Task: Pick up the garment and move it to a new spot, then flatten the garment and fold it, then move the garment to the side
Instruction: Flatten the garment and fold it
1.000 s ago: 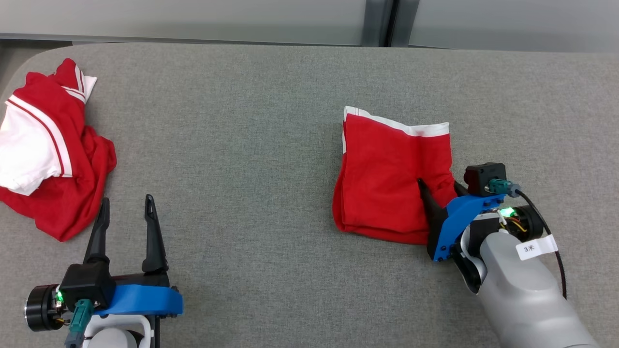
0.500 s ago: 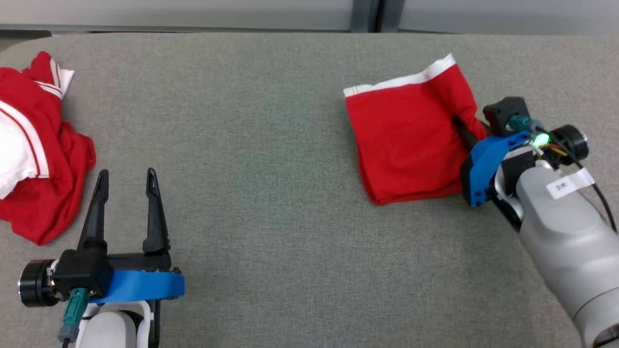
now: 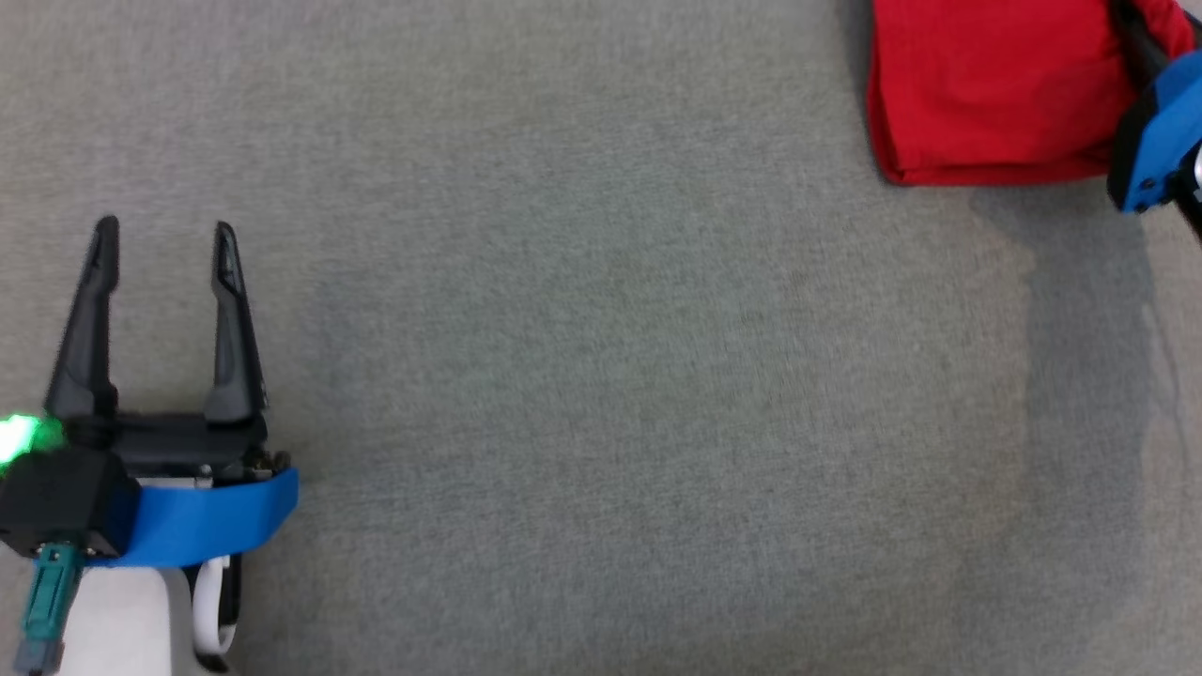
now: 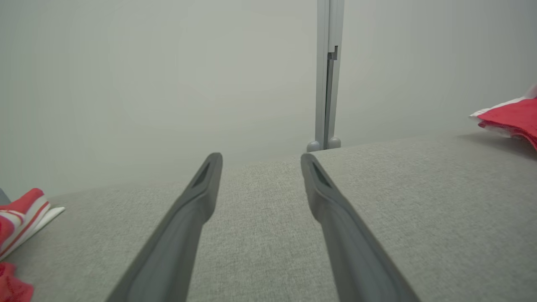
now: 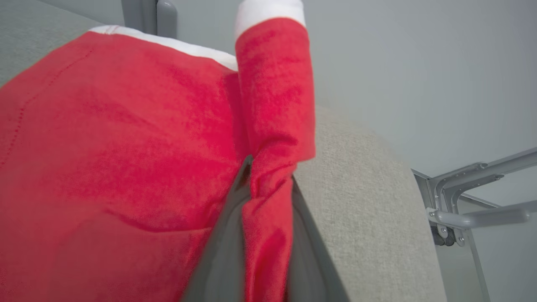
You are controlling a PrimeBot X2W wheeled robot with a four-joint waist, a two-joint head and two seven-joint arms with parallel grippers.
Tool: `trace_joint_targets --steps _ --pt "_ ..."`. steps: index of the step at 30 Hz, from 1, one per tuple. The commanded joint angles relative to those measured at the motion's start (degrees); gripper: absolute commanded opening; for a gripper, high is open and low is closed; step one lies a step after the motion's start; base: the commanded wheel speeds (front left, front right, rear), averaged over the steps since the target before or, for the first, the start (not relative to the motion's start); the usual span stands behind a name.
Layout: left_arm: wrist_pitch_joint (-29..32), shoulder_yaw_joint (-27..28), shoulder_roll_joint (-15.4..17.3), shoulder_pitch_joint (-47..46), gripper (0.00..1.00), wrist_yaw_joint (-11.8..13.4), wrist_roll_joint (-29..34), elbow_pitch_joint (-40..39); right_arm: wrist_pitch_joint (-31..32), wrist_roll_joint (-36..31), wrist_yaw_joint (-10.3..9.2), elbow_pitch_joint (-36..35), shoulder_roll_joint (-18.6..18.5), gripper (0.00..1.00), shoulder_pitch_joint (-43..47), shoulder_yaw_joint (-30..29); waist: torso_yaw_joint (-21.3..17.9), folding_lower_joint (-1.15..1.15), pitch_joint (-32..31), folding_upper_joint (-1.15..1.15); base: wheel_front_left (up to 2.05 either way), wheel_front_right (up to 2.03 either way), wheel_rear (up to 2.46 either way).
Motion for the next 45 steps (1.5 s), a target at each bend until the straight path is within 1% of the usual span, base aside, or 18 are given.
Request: trace_joint_targets --steps 1,6,11,15,19,20,21,22,23,26,30,33,34,35,37,38,40,45 --pt "-0.1 0.1 1.0 -1.2 1.00 -0.1 0.4 -1.3 0.1 1.1 0.00 -0.4 -1.6 0.00 -1.9 -0.2 -1.2 -0.01 1.3 -0.02 0.00 0.00 0.00" --pt "-0.1 0.4 2.8 -1.8 1.00 0.1 1.0 -5.0 -0.2 2.1 0.00 -0.5 -4.5 0.00 -4.1 -1.0 -4.6 -0.01 4.4 -0.02 0.00 0.00 0.00" --pt "-0.1 1.1 4.2 -1.6 1.00 0.4 1.0 -7.9 -0.9 2.7 0.00 -0.3 -6.0 0.00 -6.3 -2.5 -7.0 -0.01 6.7 -0.02 0.00 0.00 0.00" --pt "-0.1 1.0 4.9 -1.9 1.00 0.4 1.0 -9.1 -1.2 2.9 0.00 0.1 -6.0 0.00 -8.2 -3.2 -7.6 -0.01 8.2 -0.02 0.00 0.00 0.00" --pt "-0.1 0.4 5.4 -2.6 1.00 0.3 0.7 -9.1 -1.2 1.4 0.00 2.1 -5.5 0.00 -9.7 -3.1 -7.1 -0.01 8.9 -0.02 0.00 0.00 0.00" --pt "-0.1 0.3 5.4 -2.9 1.00 0.4 0.7 -9.1 -1.4 0.8 0.00 2.7 -5.5 0.02 -10.3 -3.3 -6.8 -0.01 9.1 -0.02 0.00 0.00 0.00" --pt "-0.1 0.1 5.4 -3.2 1.00 0.4 0.6 -9.1 -1.8 0.0 0.00 3.6 -5.6 0.31 -11.2 -3.7 -6.5 -0.01 9.2 -0.02 0.00 0.00 0.00" --pt "-0.1 0.1 5.4 -3.3 1.00 0.6 0.5 -9.0 -2.1 -1.1 0.00 4.6 -5.6 0.97 -11.8 -4.0 -6.3 -0.01 9.2 -0.02 0.00 0.00 0.00" --pt "-0.1 -0.1 5.3 -3.3 1.00 0.6 0.4 -8.8 -2.0 -2.3 -0.01 6.1 -6.0 1.00 -12.4 -4.5 -6.0 -0.01 9.1 -0.02 0.00 0.00 0.00" --pt "-0.1 -0.4 4.9 -3.4 1.00 0.9 0.0 -8.2 -4.4 -5.8 0.00 9.0 -6.3 1.00 -14.6 -6.3 -5.2 -0.01 8.6 -0.02 0.00 0.00 0.00" --pt "-0.1 -0.3 4.1 -2.8 1.00 1.5 -0.6 -7.0 -7.8 -10.4 0.00 11.4 -6.1 1.00 -15.4 -9.2 -4.4 -0.01 6.8 -0.02 0.00 0.00 0.00" --pt "-0.1 -0.1 3.5 -1.6 1.00 2.0 -1.0 -5.7 -9.8 -12.6 0.00 11.9 -4.6 1.00 -13.6 -11.8 -3.5 -0.01 4.3 -0.02 0.00 0.00 0.00" --pt "-0.1 -0.1 3.5 -1.6 1.00 2.0 -1.0 -5.7 -9.8 -12.6 0.00 11.9 -4.6 1.00 -13.6 -11.8 -3.5 -0.01 4.3 -0.02 0.00 0.00 0.00" --pt "-0.1 0.1 2.8 -0.8 1.00 2.4 -1.3 -4.6 -10.7 -13.2 0.00 10.9 -3.1 1.00 -11.7 -13.5 -2.9 -0.01 2.0 -0.02 0.00 0.00 0.00" --pt "-0.1 0.3 2.4 -0.3 1.00 2.5 -1.6 -4.2 -10.8 -13.5 0.00 10.1 -2.5 1.00 -10.7 -14.3 -2.7 -0.01 0.9 -0.02 0.00 0.00 0.00" --pt "-0.1 0.5 2.2 0.6 1.00 2.6 -1.6 -3.5 -11.0 -13.7 0.00 9.0 -1.6 1.00 -9.5 -15.1 -2.4 -0.01 -0.3 -0.02 0.00 0.00 0.00" --pt "-0.1 1.0 1.8 1.6 1.00 2.8 -2.1 -2.5 -11.1 -14.1 0.00 3.8 0.2 1.00 -6.5 -16.9 -1.9 -0.01 -2.6 -0.02 0.00 0.00 0.00" --pt "-0.1 2.1 0.2 5.7 1.00 3.2 -2.6 0.6 -11.1 -14.5 0.00 -9.6 6.0 1.00 6.2 -20.2 -0.7 -0.01 -8.7 -0.02 0.00 0.00 0.00"
